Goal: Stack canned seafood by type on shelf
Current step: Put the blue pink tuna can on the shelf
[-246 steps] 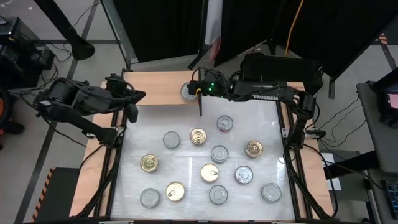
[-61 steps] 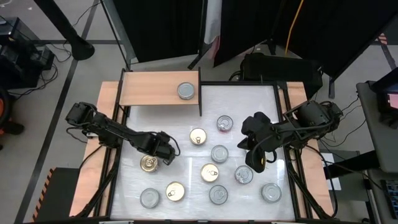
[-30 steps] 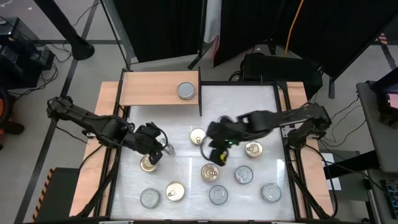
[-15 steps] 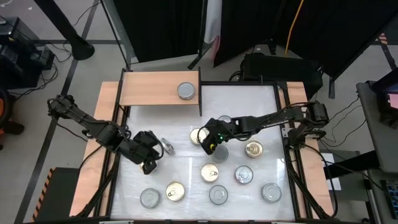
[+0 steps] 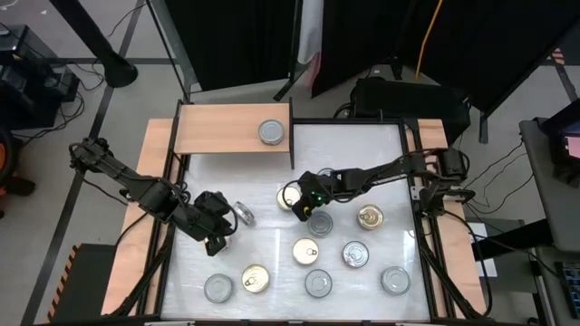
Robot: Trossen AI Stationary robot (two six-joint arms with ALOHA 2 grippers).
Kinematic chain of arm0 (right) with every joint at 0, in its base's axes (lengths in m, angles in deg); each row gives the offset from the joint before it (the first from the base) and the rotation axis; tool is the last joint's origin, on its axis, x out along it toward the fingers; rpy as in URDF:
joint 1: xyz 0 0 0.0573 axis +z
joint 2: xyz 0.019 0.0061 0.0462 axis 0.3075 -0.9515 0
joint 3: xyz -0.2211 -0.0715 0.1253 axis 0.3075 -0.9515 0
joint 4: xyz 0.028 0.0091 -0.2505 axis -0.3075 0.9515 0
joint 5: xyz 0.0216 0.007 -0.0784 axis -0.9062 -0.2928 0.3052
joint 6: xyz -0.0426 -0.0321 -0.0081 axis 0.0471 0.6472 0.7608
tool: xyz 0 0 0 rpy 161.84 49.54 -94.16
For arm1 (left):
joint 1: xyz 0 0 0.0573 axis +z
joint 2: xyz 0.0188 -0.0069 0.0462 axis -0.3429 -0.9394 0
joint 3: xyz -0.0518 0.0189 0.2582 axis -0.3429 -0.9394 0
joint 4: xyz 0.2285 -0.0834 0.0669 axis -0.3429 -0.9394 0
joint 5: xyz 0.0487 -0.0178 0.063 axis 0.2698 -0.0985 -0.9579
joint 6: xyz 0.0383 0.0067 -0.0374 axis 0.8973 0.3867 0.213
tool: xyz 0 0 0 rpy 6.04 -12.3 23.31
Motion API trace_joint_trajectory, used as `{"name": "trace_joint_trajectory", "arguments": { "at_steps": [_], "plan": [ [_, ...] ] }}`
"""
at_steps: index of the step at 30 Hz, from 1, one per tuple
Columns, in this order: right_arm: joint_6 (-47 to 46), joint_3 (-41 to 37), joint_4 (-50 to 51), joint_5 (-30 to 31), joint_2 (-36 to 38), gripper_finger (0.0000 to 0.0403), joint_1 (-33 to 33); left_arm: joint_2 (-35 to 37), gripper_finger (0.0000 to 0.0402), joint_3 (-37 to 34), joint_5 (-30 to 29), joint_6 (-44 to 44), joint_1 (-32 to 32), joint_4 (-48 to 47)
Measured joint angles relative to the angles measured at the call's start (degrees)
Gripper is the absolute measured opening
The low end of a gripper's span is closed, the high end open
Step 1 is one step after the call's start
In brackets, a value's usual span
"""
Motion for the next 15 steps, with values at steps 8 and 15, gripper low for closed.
{"name": "trace_joint_trajectory", "arguments": {
  "at_steps": [8, 15],
  "plan": [
    [4.6, 0.0, 6.8, 0.0, 0.0, 0.0, -0.9, 0.0, 0.0089, 0.0, -2.9, -1.4, 0.2, 0.1],
    [4.3, 0.0, 4.3, -5.3, 0.5, 0.0, -1.0, 0.0, 0.0089, 0.0, -2.9, -1.6, 2.0, 0.3]
  ]
}}
